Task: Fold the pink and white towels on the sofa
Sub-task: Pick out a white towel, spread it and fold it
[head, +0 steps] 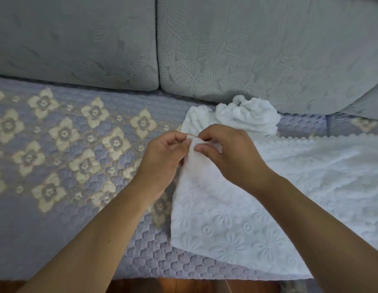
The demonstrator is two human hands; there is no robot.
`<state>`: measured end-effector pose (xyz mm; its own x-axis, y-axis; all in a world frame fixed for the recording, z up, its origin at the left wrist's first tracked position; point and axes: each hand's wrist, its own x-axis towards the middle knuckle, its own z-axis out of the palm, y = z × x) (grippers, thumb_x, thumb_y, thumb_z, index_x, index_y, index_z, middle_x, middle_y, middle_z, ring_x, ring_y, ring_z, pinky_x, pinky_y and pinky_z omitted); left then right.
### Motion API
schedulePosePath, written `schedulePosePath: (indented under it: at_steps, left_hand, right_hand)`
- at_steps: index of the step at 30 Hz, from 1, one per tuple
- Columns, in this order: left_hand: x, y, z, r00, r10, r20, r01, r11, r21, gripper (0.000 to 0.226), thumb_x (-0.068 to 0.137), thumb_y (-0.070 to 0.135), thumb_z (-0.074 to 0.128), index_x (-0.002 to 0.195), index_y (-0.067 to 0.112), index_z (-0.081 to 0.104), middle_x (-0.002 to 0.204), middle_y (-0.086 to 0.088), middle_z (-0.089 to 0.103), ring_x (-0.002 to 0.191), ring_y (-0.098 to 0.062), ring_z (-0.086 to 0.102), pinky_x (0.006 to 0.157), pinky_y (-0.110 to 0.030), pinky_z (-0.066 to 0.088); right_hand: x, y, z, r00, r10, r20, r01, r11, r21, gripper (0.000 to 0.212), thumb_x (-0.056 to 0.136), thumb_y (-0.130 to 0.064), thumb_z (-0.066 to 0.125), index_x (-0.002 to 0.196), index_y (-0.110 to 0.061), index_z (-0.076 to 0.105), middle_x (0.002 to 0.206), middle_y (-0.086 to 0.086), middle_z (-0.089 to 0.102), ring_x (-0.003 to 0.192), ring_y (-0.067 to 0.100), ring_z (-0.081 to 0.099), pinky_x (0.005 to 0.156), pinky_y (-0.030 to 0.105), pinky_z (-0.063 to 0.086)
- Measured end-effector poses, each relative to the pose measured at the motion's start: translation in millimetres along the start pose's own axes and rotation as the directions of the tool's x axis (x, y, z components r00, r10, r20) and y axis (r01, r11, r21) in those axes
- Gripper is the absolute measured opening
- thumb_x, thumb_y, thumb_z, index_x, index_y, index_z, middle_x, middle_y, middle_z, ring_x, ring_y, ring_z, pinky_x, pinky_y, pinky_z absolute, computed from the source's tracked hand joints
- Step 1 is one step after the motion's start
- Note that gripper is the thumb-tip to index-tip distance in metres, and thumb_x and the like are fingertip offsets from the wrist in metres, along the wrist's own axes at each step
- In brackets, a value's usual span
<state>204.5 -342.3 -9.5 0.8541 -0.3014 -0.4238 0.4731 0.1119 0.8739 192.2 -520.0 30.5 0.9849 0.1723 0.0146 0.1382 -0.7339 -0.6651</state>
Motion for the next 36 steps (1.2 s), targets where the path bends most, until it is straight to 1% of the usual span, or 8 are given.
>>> schedulePosePath:
  at_steps: [12,15,18,22,27,30,33,36]
  left_hand:
    - [-11.8,-3.7,1.9,0.985,0.163,0.047,-0.163,0.987,0.001,0.023,0.083,0.019,0.077,0.104,0.026,0.073,0.105,-0.004,0.076,0.102,-0.021,0.072,0.086,-0.028,0.056]
    - [-15.7,-13.3,-1.0,0.973,0.229,-0.028,-0.227,0.973,0.042,0.036,0.083,0.02,0.077,0.114,0.031,0.064,0.115,0.011,0.069,0.11,-0.011,0.067,0.086,-0.021,0.054]
    - [-42.1,-58.0,-11.0,0.983,0.008,-0.183,0.029,0.98,0.195,0.035,0.084,0.029,0.079,0.111,0.033,0.057,0.102,0.021,0.066,0.096,0.002,0.066,0.072,-0.014,0.053]
    - [-103.1,-143.2,-22.7,0.895,-0.445,-0.015,0.417,0.827,0.377,0.045,0.082,0.048,0.075,0.121,0.038,0.056,0.11,0.023,0.067,0.1,0.004,0.066,0.08,-0.019,0.055]
    - [-126.9,-186.7,-11.3,0.862,-0.505,-0.051,0.485,0.791,0.373,0.025,0.083,0.037,0.073,0.105,0.039,0.061,0.099,0.02,0.068,0.097,-0.003,0.065,0.075,-0.017,0.051]
    - [-129.0,-183.0,-6.3,0.949,-0.31,0.053,0.161,0.626,0.763,0.025,0.087,0.043,0.061,0.101,0.025,0.072,0.112,0.015,0.059,0.114,-0.008,0.049,0.098,-0.035,0.046]
    - [-148.2,-156.5,-0.3,0.956,0.0,0.294,-0.223,0.649,0.727,0.032,0.086,0.034,0.053,0.115,0.035,0.065,0.131,0.033,0.045,0.13,0.002,0.035,0.11,-0.021,0.029]
    - [-179.9,-144.7,4.3,0.957,-0.247,0.152,0.128,0.831,0.542,0.021,0.082,0.036,0.054,0.099,0.047,0.061,0.094,0.033,0.064,0.09,0.009,0.063,0.075,-0.02,0.052]
  right_hand:
    - [6.4,2.5,-1.0,0.989,-0.01,0.147,0.027,0.993,-0.114,0.037,0.087,-0.027,0.073,0.12,-0.014,0.064,0.114,0.001,0.063,0.103,0.016,0.052,0.09,0.029,0.041]
    - [18.2,8.3,-17.8,0.962,0.054,0.268,-0.045,0.998,-0.039,0.017,0.096,-0.027,0.067,0.103,-0.013,0.072,0.088,0.002,0.07,0.083,0.017,0.061,0.079,0.037,0.048]
    - [26.7,13.5,-31.1,0.975,0.099,0.199,-0.107,0.994,0.031,0.01,0.098,-0.022,0.064,0.088,-0.019,0.066,0.077,-0.019,0.064,0.077,-0.006,0.058,0.073,0.017,0.042]
    - [41.8,24.6,-34.9,0.979,0.203,0.012,-0.203,0.978,0.042,0.011,0.098,-0.023,0.062,0.087,-0.021,0.06,0.07,-0.017,0.053,0.066,-0.008,0.05,0.064,0.008,0.034]
    - [51.1,30.9,-28.3,0.972,0.235,0.011,-0.235,0.972,-0.004,0.012,0.098,-0.022,0.059,0.09,-0.013,0.062,0.07,-0.014,0.05,0.063,-0.006,0.048,0.061,0.009,0.034]
    - [53.9,28.5,-26.5,0.976,0.217,0.028,-0.216,0.976,-0.025,0.013,0.099,-0.021,0.058,0.089,-0.012,0.06,0.071,-0.013,0.048,0.063,-0.002,0.046,0.061,0.012,0.033]
    - [64.9,24.6,-31.9,0.979,0.194,-0.065,-0.196,0.98,-0.036,0.017,0.098,-0.02,0.056,0.087,-0.007,0.057,0.074,-0.004,0.047,0.07,0.012,0.043,0.067,0.027,0.033]
    - [86.3,18.2,-25.4,0.975,0.2,-0.097,-0.205,0.978,-0.044,0.026,0.096,-0.022,0.054,0.073,-0.027,0.044,0.068,-0.013,0.04,0.074,0.013,0.042,0.068,0.029,0.031]
